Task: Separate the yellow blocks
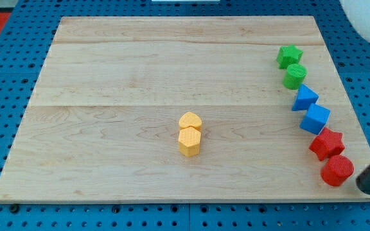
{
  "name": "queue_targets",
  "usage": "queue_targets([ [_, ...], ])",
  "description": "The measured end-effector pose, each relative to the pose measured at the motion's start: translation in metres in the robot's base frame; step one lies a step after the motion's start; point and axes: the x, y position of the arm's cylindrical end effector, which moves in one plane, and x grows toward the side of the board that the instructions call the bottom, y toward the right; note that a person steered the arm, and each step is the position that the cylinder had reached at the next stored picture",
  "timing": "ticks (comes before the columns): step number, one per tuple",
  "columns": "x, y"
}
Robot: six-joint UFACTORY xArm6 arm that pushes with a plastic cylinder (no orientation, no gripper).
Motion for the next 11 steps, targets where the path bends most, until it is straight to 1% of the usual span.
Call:
queue_targets([
  [1, 0.008, -0.001],
  [2, 0.007, -0.026],
  [3, 0.009, -0.039],
  [4, 0.009, -0.123],
  [5, 0.009, -0.152],
  [6, -0.008, -0.205],
  [7, -0.034, -0.242],
  [9, -0.107, -0.291],
  [10, -0.135, -0.317],
  [11, -0.132, -0.319],
])
